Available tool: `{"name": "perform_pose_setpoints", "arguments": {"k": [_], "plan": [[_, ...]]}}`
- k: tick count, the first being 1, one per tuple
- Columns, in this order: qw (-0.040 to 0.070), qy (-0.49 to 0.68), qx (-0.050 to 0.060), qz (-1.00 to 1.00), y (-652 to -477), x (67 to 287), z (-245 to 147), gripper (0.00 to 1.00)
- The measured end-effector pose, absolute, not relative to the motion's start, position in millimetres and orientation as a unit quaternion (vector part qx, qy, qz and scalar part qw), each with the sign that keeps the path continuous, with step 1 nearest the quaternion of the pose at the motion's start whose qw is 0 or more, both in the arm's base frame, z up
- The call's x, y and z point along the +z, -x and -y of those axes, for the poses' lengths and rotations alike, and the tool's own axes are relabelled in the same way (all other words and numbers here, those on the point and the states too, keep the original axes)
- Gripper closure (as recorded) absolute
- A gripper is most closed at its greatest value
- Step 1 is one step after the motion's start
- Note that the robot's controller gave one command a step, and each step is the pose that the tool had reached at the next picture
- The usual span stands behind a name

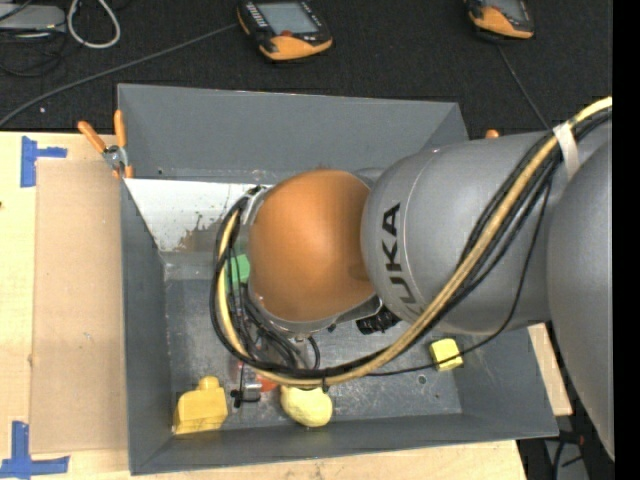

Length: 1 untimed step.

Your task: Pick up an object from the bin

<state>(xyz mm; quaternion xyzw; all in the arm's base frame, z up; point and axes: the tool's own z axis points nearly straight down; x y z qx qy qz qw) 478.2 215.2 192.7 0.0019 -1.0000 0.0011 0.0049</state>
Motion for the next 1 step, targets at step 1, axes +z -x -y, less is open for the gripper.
{"name": "perform_pose_setpoints", "arguments": {"k": [1], "plan": [[0.001, 0.001, 0.0, 1.0, -480.4, 197.1, -213.5, 0.0]]}}
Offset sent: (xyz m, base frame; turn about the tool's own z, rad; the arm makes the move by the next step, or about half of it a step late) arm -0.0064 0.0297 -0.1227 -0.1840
